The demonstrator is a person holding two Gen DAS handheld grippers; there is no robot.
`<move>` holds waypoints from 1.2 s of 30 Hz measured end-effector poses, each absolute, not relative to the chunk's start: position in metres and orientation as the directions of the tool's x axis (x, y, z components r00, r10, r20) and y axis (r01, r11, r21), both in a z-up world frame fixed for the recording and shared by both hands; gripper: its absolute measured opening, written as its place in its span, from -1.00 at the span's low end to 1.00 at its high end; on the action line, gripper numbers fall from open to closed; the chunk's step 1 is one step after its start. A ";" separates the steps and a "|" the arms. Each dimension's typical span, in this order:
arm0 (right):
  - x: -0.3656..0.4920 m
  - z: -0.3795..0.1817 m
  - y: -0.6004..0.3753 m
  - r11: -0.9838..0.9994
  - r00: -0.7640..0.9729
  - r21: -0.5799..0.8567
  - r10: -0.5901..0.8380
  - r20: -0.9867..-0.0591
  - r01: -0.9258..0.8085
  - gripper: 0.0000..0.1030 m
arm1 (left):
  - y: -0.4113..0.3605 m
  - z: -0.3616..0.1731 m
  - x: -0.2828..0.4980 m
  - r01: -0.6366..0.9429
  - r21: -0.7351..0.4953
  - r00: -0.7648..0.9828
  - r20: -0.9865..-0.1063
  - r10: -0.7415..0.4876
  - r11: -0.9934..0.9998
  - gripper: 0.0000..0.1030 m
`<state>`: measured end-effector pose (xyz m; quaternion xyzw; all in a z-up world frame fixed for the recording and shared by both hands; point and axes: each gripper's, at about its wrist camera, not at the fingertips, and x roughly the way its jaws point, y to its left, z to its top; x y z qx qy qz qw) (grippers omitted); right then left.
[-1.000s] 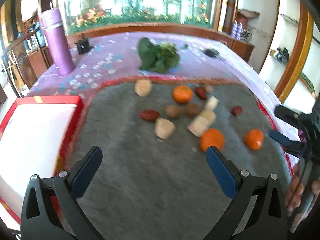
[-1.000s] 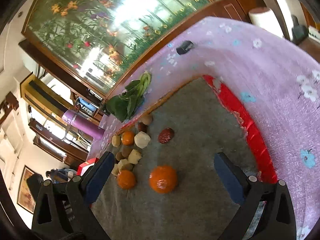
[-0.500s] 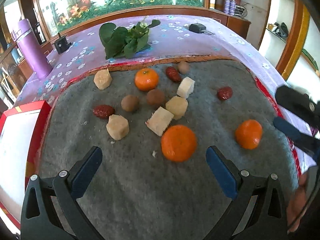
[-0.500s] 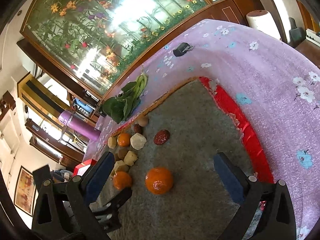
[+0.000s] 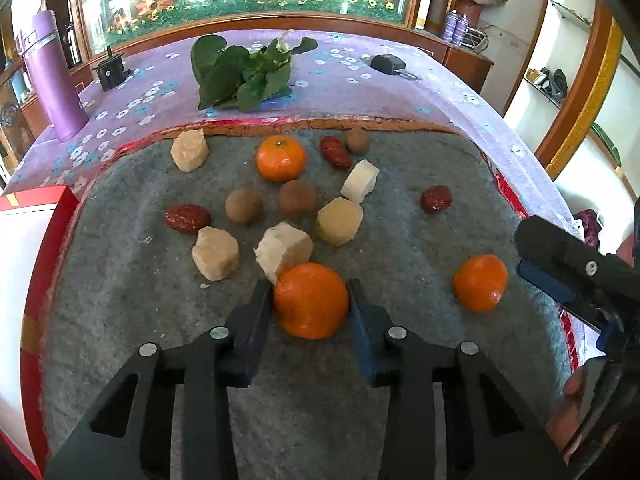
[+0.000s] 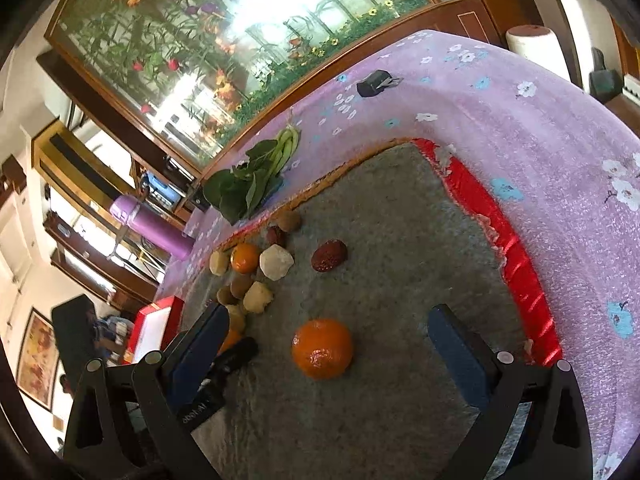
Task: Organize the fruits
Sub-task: 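Grasp an orange with the left gripper while the right gripper grasps another orange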
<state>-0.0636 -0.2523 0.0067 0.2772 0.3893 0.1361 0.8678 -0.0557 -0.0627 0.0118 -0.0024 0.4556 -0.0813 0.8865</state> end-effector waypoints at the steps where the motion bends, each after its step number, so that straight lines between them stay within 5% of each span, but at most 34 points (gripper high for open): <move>1: -0.064 0.007 -0.251 0.814 0.655 0.580 0.451 -0.606 -0.024 0.96 | -0.061 0.012 -0.057 0.144 -0.082 0.572 -0.806 -0.150 0.986 -0.38; 14: -0.062 0.009 -0.214 0.923 0.594 0.385 0.321 -0.737 -0.021 0.92 | -0.023 0.025 -0.098 0.232 -0.072 0.576 -0.793 -0.197 0.970 -0.38; 19: -0.061 0.008 -0.200 0.959 0.584 0.282 0.216 -0.782 0.023 0.66 | -0.015 0.031 -0.111 0.241 -0.044 0.609 -0.771 -0.187 0.969 -0.38; 26: -0.070 0.007 -0.189 0.991 0.589 0.083 0.007 -0.808 0.103 -0.28 | -0.003 0.035 -0.118 0.229 -0.040 0.634 -0.752 -0.181 0.973 -0.38; 32: -0.074 0.008 -0.190 0.988 0.607 0.109 0.022 -0.794 0.106 -0.29 | 0.013 0.035 -0.121 0.206 -0.065 0.640 -0.746 -0.185 0.976 -0.38; 36: -0.082 0.017 -0.184 0.972 0.640 0.231 0.153 -0.753 0.040 -0.30 | 0.025 0.040 -0.126 0.186 -0.080 0.653 -0.735 -0.184 0.979 -0.38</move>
